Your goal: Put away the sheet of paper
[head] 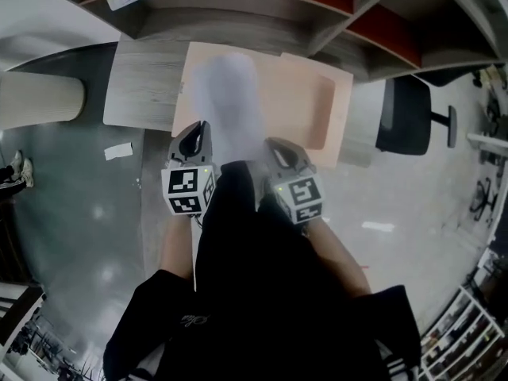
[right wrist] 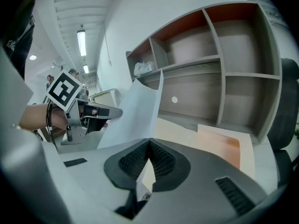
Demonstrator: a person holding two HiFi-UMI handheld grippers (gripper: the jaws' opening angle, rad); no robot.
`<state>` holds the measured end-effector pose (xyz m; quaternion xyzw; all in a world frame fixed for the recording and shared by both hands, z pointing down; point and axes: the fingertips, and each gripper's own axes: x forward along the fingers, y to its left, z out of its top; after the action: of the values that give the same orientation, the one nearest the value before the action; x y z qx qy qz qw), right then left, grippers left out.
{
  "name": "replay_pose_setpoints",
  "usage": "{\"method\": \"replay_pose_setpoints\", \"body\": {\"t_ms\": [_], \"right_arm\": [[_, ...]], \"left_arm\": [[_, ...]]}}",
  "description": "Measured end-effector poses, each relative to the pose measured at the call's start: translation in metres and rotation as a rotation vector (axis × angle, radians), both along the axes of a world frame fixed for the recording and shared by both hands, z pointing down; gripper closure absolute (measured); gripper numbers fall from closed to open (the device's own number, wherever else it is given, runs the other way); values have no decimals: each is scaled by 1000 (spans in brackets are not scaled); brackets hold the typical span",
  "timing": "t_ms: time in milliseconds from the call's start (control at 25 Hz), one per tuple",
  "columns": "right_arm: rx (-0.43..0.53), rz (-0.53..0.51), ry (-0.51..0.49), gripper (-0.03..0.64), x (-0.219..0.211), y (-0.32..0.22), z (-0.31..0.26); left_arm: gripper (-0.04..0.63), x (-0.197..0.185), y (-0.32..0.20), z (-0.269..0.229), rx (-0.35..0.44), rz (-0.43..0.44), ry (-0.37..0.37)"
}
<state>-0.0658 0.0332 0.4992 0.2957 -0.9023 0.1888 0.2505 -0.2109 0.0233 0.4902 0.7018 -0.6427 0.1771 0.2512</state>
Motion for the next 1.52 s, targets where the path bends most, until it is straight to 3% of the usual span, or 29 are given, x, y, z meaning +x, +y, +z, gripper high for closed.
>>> {"method": "replay_pose_setpoints", "body": {"t_ms": [360,600,880,1080,1320,1520], "right_arm": [[-120,14,82,600,-24,-27,40],[-176,109,78,600,-28,-39,56],[-201,138,80,600,-34,-42,66],[-235,129,60,600,-39,-53,78],[-356,97,3,598,-44,-60,98],[-389,77,42,599,-39,-68,116]], "left_arm": [[549,-19,-37,37,-52,102,91],[549,-27,-48,66,-112,172,111],[549,-39,-49,85,-174,172,126],[549,-46,-61,86,-175,153,112],[549,-51,-69,92,-197,131,86],[549,-49,-75,102,-217,137,88]]}}
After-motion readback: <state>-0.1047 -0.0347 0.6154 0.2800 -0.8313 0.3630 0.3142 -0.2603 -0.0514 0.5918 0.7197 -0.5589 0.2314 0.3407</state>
